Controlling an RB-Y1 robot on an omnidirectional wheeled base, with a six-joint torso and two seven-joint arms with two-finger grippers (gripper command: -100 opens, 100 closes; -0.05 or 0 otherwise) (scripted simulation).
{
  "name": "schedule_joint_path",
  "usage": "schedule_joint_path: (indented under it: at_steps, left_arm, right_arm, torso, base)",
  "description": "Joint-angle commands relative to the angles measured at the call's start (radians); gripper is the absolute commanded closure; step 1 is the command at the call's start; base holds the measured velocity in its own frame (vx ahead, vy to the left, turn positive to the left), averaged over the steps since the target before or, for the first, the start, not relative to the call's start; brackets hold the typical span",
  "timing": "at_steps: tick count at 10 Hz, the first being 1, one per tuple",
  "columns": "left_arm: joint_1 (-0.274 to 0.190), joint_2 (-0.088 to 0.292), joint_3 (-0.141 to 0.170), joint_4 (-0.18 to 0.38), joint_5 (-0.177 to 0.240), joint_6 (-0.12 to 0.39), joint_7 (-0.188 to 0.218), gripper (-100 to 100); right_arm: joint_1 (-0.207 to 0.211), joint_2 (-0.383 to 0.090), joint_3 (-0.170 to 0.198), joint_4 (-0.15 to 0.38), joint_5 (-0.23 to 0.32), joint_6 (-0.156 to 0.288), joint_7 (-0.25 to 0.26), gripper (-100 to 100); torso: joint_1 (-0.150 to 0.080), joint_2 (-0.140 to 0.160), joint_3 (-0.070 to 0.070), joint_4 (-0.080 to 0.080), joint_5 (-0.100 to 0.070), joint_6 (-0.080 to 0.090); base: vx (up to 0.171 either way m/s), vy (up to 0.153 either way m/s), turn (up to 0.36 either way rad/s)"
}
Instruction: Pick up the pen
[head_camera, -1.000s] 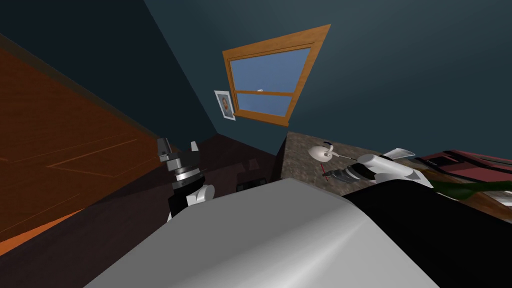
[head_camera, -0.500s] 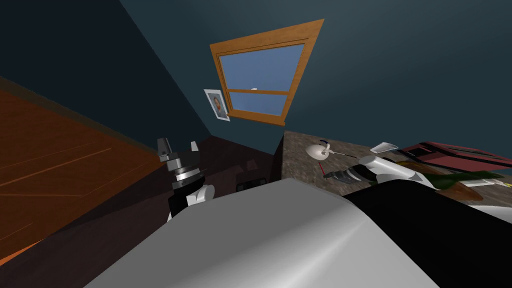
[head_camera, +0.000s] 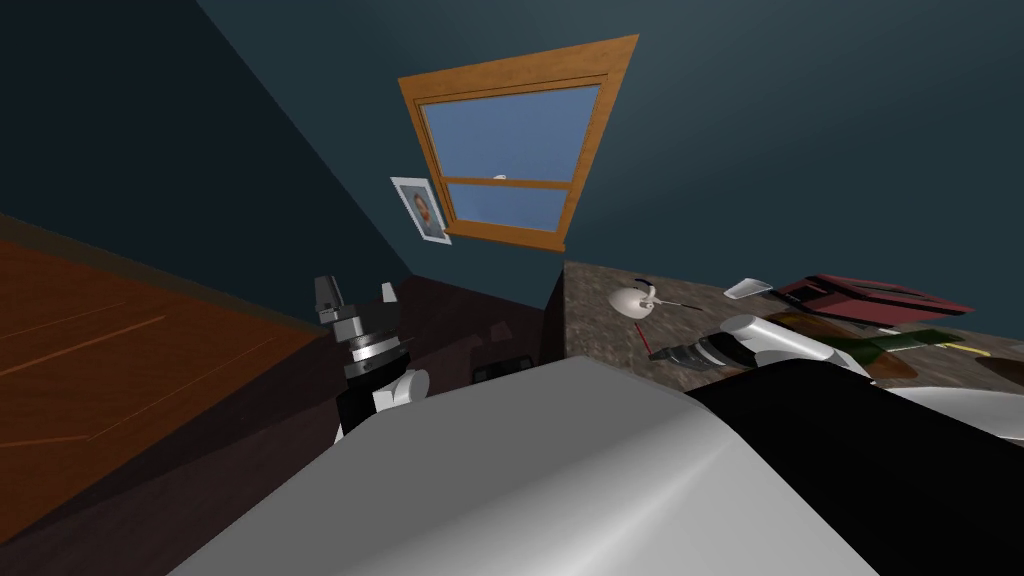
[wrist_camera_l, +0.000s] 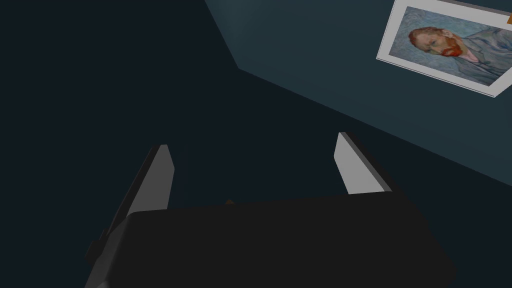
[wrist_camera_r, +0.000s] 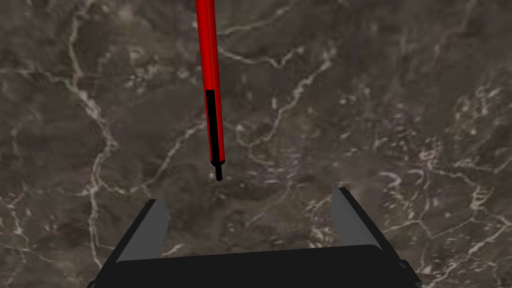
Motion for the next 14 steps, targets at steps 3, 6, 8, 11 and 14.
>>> schedule_joint_path:
  at_steps: [3, 6, 8, 11, 14]
  left_arm:
    - [0.0, 0.0, 0.0, 0.0, 0.0, 0.0, 0.0, 0]
    - [0.0, 0.0, 0.0, 0.0, 0.0, 0.0, 0.0, 0]
    - [0.0, 0.0, 0.0, 0.0, 0.0, 0.0, 0.0, 0]
    - [0.0, 0.0, 0.0, 0.0, 0.0, 0.0, 0.0, 0]
    - [0.0, 0.0, 0.0, 0.0, 0.0, 0.0, 0.0, 0]
  right_arm:
    - [0.0, 0.0, 0.0, 0.001, 0.0, 0.0, 0.006, -100]
    - [0.008, 0.015, 0.03, -0.035, -0.013, -0.014, -0.049, -100]
    - [0.013, 0.025, 0.05, -0.059, -0.022, -0.024, -0.086, -100]
    - [0.02, 0.041, 0.079, -0.095, -0.036, -0.038, -0.141, -100]
    - [0.023, 0.046, 0.093, -0.109, -0.041, -0.045, -0.164, -100]
  torso:
    - [0.0, 0.002, 0.001, 0.0, 0.0, 0.0]
    - [-0.001, 0.003, 0.002, 0.001, 0.0, -0.001]
    - [-0.001, 0.006, 0.003, 0.001, 0.0, 0.0]
    - [-0.001, 0.005, 0.003, 0.001, 0.0, 0.0]
    - [-0.001, 0.005, 0.003, 0.001, -0.002, -0.001]
  base:
    - [-0.003, -0.001, 0.009]
    - [-0.033, -0.011, 0.08]
    - [-0.073, -0.01, 0.071]
    - [-0.052, -0.011, 0.068]
    - [-0.049, -0.011, 0.066]
